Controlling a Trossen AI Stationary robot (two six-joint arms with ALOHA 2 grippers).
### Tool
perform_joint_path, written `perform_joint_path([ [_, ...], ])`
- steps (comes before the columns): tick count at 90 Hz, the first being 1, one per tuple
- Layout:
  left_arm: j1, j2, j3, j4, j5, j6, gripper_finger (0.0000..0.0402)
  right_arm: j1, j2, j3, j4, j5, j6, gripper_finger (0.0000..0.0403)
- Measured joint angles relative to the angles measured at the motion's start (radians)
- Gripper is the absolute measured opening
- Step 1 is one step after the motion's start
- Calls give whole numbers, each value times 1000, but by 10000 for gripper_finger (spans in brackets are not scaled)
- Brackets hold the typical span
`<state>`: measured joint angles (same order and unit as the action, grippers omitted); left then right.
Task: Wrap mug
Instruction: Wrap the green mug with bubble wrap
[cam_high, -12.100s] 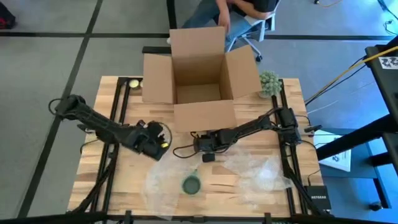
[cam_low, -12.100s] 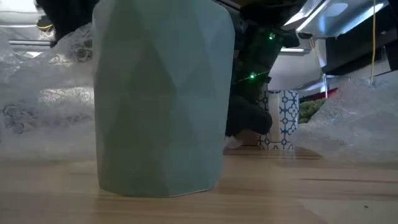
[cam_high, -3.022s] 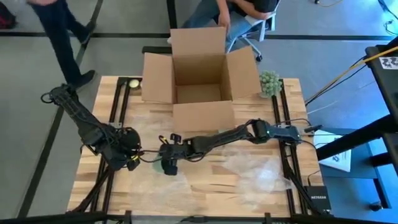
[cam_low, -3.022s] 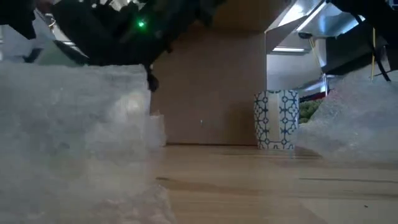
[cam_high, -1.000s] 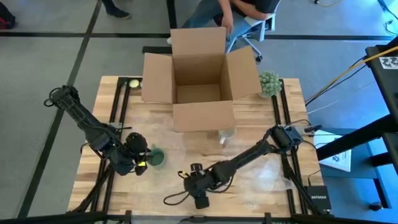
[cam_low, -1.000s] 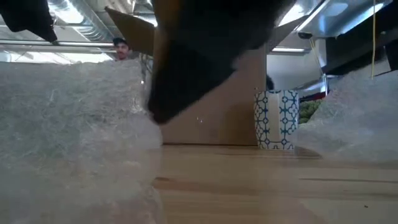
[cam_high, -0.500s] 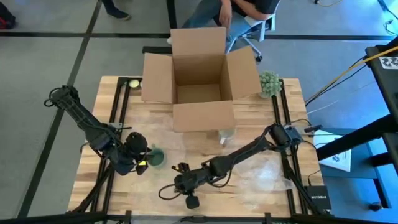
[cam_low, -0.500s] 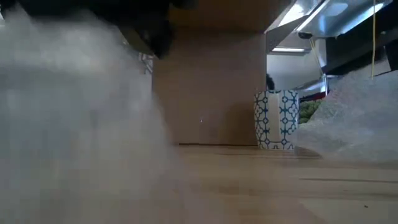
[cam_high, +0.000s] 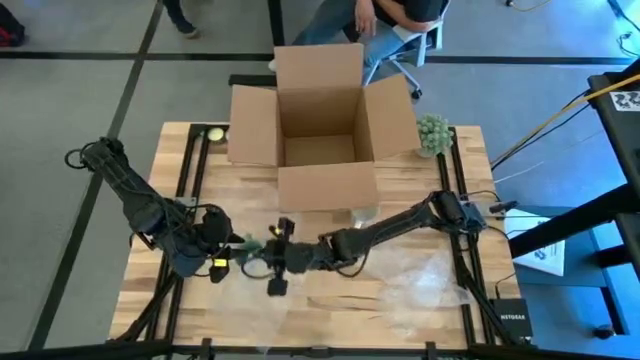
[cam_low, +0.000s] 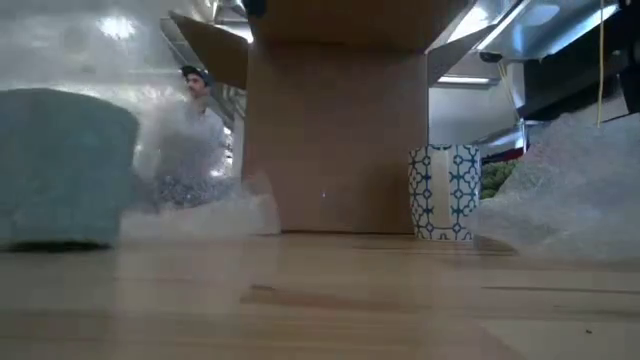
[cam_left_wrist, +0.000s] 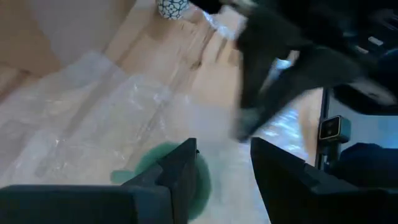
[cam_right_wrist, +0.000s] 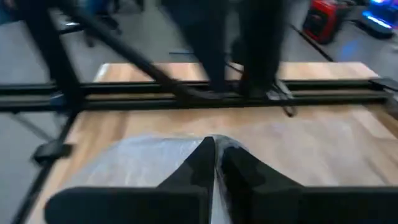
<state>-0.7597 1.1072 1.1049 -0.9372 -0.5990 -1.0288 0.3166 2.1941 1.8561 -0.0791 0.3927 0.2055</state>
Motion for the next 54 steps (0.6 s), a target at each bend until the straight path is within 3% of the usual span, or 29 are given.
perform_joint_path([
  [24,-15,16,0,-22,-8,-75,136,-36,0,0,-37,-46,48,3],
  [54,-124,207,-2,-22,-37,-229,136,-36,0,0,-50,-82,48,3],
])
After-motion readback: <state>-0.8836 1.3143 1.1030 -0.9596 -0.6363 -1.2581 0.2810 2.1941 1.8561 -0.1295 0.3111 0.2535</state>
